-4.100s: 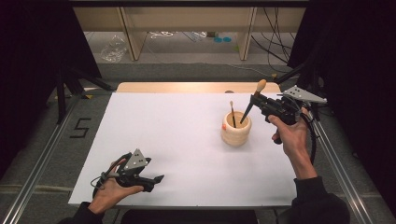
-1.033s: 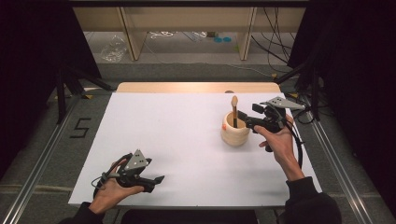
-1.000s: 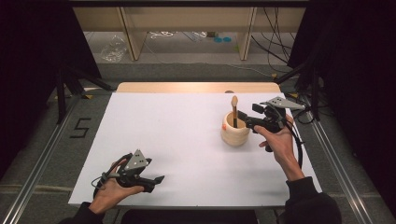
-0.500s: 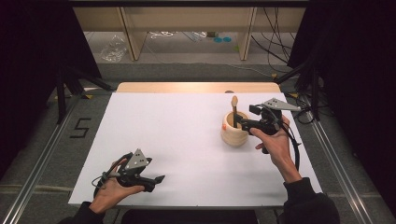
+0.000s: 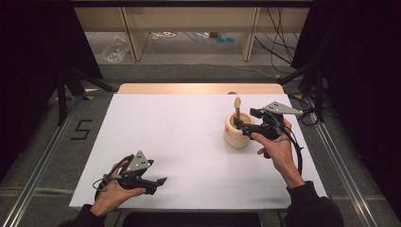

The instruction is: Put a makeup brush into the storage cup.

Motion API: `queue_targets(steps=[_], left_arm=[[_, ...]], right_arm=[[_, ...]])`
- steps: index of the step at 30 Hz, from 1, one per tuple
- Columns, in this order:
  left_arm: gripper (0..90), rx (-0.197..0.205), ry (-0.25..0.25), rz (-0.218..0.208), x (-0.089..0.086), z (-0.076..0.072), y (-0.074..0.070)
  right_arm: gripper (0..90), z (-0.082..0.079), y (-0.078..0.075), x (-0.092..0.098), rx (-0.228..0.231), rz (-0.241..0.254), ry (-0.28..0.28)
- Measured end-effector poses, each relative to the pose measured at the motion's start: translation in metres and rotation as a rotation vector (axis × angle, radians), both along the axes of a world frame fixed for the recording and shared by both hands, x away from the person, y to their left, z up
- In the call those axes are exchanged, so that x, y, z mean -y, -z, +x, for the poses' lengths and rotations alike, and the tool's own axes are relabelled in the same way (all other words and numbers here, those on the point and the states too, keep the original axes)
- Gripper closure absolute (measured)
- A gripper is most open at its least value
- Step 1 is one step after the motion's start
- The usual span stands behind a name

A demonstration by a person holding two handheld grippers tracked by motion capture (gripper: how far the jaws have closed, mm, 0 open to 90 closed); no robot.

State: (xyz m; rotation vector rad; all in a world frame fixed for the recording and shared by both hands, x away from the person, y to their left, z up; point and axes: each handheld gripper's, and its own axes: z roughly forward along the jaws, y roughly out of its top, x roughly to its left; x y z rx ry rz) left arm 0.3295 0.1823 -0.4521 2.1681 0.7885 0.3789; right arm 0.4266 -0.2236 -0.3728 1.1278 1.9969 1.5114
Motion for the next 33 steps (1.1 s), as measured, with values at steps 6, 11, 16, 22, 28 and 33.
queue_targets(steps=[6,11,16,22,28,33], left_arm=[[21.9,0.001,-0.005,-0.002,0.000,-0.001,-0.001],[21.9,0.003,-0.006,0.008,0.000,-0.001,-0.001],[21.9,0.007,-0.006,0.007,0.000,-0.001,-0.001],[21.9,0.007,-0.008,0.006,-0.001,-0.001,-0.001],[21.9,0.007,-0.007,0.007,0.000,-0.001,-0.001],[21.9,0.004,-0.008,-0.005,0.000,-0.001,-0.001]], right_arm=[[19.3,-0.007,0.002,-0.002,0.001,-0.005,-0.006],[19.1,-0.014,0.004,-0.004,-0.014,0.002,-0.020],[19.4,-0.023,0.008,-0.004,-0.009,-0.016,-0.033],[19.5,-0.028,0.012,-0.005,-0.027,-0.007,-0.041],[19.5,-0.032,0.019,-0.007,-0.024,0.000,-0.053],[19.3,-0.036,0.022,-0.008,-0.049,-0.015,-0.067]])
